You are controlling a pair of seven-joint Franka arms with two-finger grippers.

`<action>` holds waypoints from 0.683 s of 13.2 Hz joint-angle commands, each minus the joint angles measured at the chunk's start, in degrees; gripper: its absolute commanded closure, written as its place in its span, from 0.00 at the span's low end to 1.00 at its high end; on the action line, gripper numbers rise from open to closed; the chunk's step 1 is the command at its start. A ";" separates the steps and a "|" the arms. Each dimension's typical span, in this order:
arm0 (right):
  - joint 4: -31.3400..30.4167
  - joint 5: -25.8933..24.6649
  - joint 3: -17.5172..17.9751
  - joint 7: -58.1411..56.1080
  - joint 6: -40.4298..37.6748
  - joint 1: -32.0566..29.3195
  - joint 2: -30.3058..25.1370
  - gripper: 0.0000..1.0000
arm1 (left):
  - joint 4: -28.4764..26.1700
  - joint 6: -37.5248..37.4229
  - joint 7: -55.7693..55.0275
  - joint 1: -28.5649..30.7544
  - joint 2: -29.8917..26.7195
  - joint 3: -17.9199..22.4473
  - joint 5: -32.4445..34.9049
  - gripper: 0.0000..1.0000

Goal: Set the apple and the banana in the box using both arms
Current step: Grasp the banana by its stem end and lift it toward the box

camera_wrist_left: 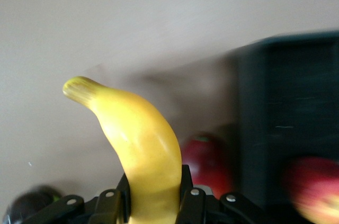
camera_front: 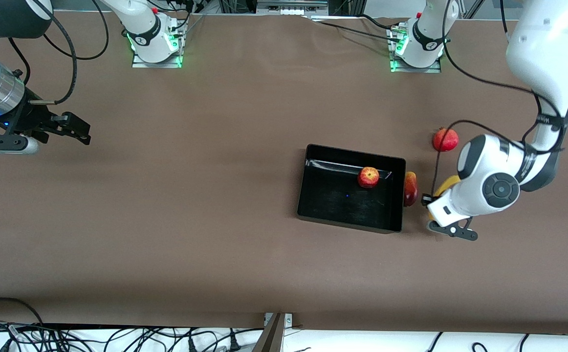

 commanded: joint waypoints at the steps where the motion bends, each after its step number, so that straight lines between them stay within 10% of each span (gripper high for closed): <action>1: 0.03 0.42 -0.20 -0.76 -0.90 0.15 -0.32 0.00 | 6.65 -6.21 -11.89 -6.17 0.99 -3.89 -2.04 1.00; 9: 0.12 0.51 0.06 -0.76 -0.46 0.24 -0.32 0.00 | 4.91 11.62 -25.22 -17.63 12.06 -2.13 -2.14 1.00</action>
